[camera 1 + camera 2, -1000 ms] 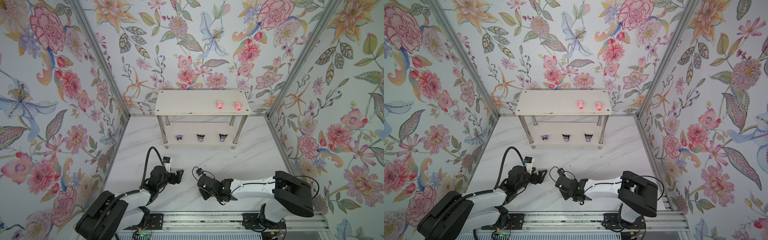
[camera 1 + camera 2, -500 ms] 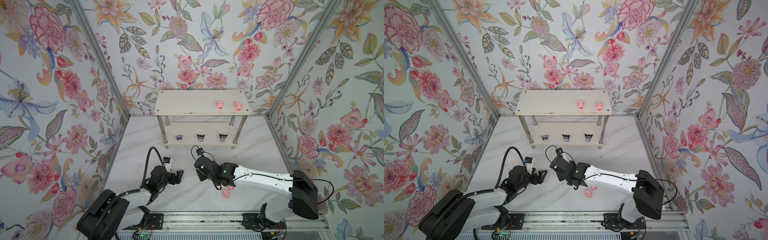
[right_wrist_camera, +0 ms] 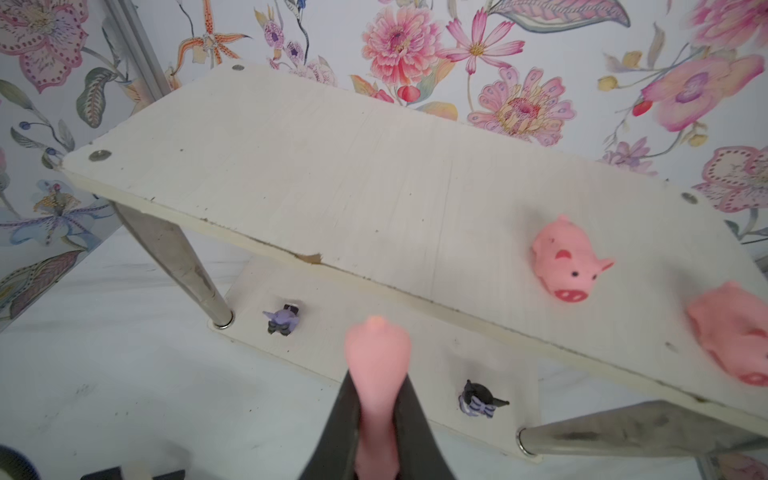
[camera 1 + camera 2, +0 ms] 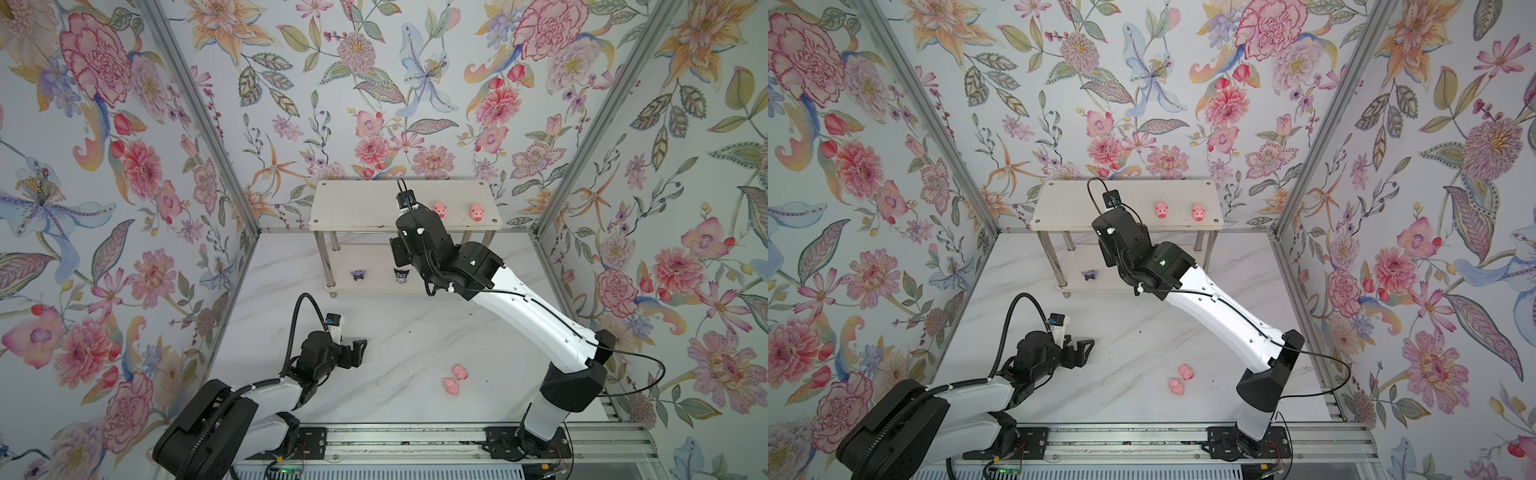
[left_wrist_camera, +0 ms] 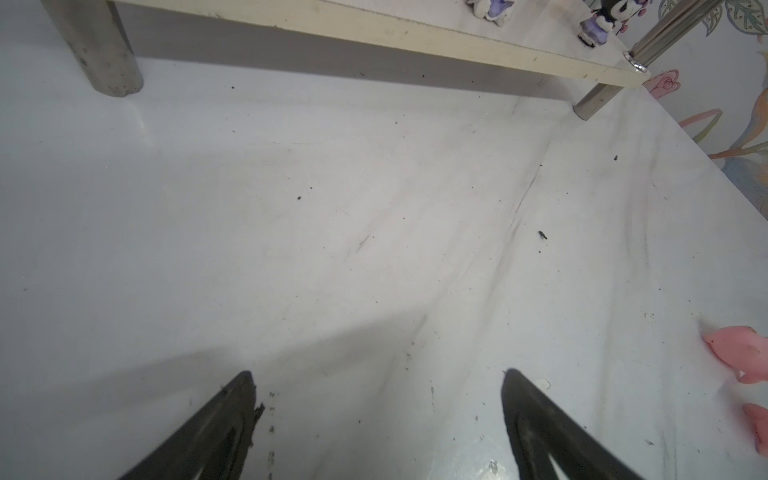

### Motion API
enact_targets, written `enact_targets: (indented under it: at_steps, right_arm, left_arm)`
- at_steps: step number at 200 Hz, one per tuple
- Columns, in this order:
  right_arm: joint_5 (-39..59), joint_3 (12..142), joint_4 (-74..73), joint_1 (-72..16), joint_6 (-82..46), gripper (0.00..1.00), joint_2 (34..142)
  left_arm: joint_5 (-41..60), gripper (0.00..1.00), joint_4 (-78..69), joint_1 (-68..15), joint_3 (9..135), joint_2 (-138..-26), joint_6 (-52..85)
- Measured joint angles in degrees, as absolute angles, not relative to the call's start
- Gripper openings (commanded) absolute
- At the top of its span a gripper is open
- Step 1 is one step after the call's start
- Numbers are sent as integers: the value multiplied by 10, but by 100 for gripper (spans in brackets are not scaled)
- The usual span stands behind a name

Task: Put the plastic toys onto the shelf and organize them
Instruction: 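Lift the pink pig with the right gripper and carry it to the shelf, then lower the pink pig onto the top shelf beside the other pigs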

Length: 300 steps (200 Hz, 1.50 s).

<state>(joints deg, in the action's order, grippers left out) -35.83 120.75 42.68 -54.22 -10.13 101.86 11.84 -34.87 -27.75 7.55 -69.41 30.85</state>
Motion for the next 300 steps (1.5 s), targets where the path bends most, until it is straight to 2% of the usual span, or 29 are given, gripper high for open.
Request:
enact_targets:
  at_steps: [67,138,188,207,300]
  right_arm:
    - [-325,1357,459,-487,-86,15,1127]
    - [-252,1393,463,-434,-123,18,1173]
    - [-240,1398,462,-430,-140,32,1181]
    - [-239,1398,458,-429,-142,42,1186]
    - [-219,1405,456,-431,-157,62,1192]
  left_arm:
    - [123,93,-358,-277,76,-697,309]
    - [129,93,-358,-277,76,-699,309]
    - [129,93,-358,-277,76,-702,308]
    - [129,93,-358,-277,76,-702,308]
    - [129,93,-358,-276,76,-702,309]
